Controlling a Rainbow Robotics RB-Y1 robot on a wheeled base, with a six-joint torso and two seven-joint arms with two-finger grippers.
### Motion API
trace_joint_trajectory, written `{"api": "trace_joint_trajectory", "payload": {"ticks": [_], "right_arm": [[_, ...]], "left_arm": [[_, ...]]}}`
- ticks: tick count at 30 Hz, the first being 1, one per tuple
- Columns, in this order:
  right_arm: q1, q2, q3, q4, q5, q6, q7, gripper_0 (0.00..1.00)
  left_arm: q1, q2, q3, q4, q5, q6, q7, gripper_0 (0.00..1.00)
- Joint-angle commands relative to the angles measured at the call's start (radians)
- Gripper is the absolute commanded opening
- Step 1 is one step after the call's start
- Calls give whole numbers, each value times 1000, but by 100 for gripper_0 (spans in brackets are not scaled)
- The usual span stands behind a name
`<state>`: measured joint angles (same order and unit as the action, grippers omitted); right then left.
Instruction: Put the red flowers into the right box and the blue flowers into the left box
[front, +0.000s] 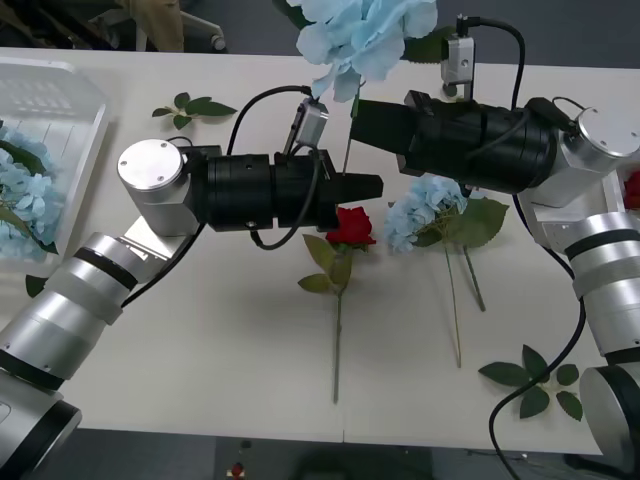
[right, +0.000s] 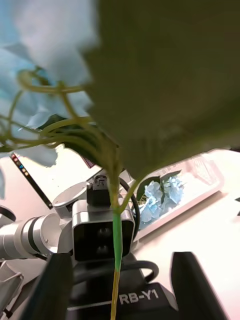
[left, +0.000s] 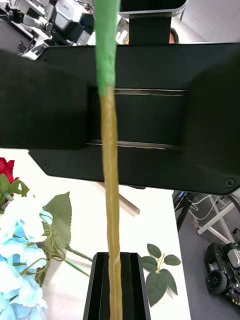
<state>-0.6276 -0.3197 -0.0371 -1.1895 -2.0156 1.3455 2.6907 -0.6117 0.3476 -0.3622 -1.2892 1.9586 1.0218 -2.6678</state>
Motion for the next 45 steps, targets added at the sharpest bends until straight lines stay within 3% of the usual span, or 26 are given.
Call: {"api": "trace_joint_trajectory", "payload": {"ticks": [1, 3, 7, 11, 14, 19, 26, 30, 34, 38, 45], "right_arm": [[-21, -44, -9, -19, -3, 15, 15, 93], [-20, -55, -10, -19, -3, 26, 15, 95], [-18, -104, -9, 4, -5, 69, 15, 96], [-18, -205, 20, 65, -11, 164, 15, 96], [-18, -328, 117, 122, -26, 224, 15, 96], [-18, -490, 284, 191, -83, 228, -147, 96], [-41, -559, 333, 205, -2, 87, -404, 96], [-87, -544, 341, 205, 58, -9, -531, 96], [-122, -513, 345, 205, 112, -72, -677, 95], [-152, -489, 352, 205, 213, -121, -874, 95], [-216, -432, 350, 223, 468, -151, -1213, 95]], "left_arm": [[-23, 40, 20, -35, 26, -2, -37, 0], [-23, 67, 20, -33, 26, 3, -37, 0], [-25, 223, 29, -33, 34, 78, -37, 0], [-23, 478, 55, -32, 34, 236, -37, 0], [-23, 700, 57, -13, -9, 301, -37, 0], [-23, 909, 132, 94, -182, 359, 0, 0], [-26, 924, 355, 172, -715, 327, -4, 0], [-26, 923, 358, 180, -952, 222, 3, 0], [-26, 903, 345, 183, -1107, 222, 3, 0], [-26, 843, 330, 177, -1409, 199, 5, 0], [-26, 798, 325, 191, -1581, 196, 80, 3]]}}
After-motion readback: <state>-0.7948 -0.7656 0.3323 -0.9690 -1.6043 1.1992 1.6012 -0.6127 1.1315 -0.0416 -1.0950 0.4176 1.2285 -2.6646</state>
